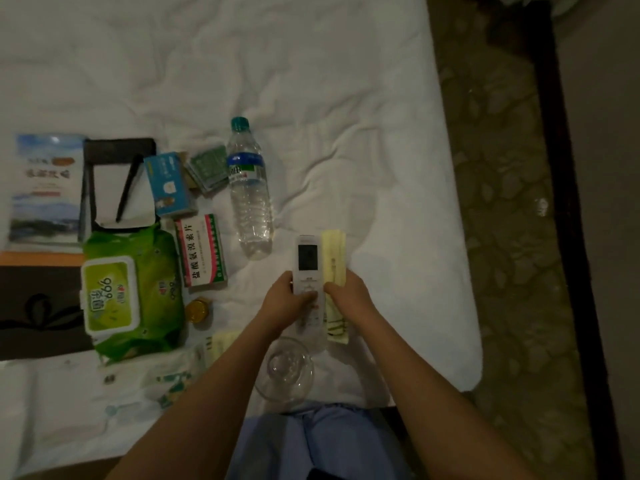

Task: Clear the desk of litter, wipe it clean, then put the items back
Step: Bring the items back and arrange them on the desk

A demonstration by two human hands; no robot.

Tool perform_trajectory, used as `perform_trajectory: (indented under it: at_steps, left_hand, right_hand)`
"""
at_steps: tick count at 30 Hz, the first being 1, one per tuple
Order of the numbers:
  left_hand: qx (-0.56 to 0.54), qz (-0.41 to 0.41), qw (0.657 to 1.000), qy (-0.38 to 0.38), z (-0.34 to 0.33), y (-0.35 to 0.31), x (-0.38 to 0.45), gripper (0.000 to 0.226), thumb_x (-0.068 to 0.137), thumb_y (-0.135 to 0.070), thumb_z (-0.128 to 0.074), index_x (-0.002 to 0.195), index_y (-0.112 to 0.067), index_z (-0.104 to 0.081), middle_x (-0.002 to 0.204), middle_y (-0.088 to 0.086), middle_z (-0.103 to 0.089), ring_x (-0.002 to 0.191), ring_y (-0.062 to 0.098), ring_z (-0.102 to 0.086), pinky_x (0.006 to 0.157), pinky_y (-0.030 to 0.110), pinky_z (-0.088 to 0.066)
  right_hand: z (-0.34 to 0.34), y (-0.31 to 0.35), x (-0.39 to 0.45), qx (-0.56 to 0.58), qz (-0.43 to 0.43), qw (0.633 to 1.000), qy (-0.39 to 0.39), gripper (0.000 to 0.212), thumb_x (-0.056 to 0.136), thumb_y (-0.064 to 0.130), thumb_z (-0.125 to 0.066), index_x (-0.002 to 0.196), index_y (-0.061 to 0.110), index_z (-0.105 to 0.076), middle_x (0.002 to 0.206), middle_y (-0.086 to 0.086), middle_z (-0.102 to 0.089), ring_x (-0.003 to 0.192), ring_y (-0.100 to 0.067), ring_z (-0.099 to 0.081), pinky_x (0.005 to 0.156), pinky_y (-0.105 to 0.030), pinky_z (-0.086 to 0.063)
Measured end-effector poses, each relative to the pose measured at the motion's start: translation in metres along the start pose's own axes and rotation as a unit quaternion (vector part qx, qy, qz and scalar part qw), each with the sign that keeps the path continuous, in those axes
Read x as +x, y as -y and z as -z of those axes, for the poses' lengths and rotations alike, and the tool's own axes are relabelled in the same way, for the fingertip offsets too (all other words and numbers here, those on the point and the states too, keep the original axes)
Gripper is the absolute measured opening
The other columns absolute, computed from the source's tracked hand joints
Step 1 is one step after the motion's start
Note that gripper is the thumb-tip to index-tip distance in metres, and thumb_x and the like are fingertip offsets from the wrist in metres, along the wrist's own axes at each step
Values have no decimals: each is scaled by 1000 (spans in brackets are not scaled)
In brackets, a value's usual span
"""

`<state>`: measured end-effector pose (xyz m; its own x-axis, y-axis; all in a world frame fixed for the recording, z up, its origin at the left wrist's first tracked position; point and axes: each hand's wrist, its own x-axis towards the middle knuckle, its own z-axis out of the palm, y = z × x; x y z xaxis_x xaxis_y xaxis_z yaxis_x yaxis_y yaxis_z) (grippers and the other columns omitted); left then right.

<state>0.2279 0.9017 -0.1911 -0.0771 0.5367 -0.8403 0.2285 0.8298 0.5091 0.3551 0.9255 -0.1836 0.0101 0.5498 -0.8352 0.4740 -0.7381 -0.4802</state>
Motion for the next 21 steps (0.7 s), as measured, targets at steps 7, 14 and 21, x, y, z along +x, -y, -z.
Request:
perform_trajectory:
  at_steps: [7, 14, 21]
  left_hand:
    - [-76, -106, 991, 8, 43, -61, -82, 24, 91, -8, -56, 113, -15, -48, 101, 1, -62, 86, 10, -62, 65, 22, -49]
    - [-157, -162, 971, -76, 72, -73, -174, 21, 92, -9, -56, 109, -18, -51, 107, 7, -63, 98, 24, -62, 88, 42, -51]
    - [-265, -188, 922, -212, 117, -19, -270, 21, 92, -5, -55, 112, -9, -54, 102, 16, -68, 87, 31, -67, 78, 44, -56]
  right_hand:
    - [25, 71, -84, 87, 83, 993, -13, 23, 91, 4, -52, 112, 11, -54, 100, -11, -66, 65, -16, -68, 58, -25, -58]
    - [16, 116, -172, 100, 172, 980, 10, 21, 86, 0, -56, 105, 6, -59, 92, -14, -68, 66, -25, -68, 60, -31, -57]
    - [-52, 133, -251, 0, 275, 952, 131, 17, 83, 1, -61, 100, 7, -63, 88, -17, -69, 68, -28, -67, 61, -39, -58]
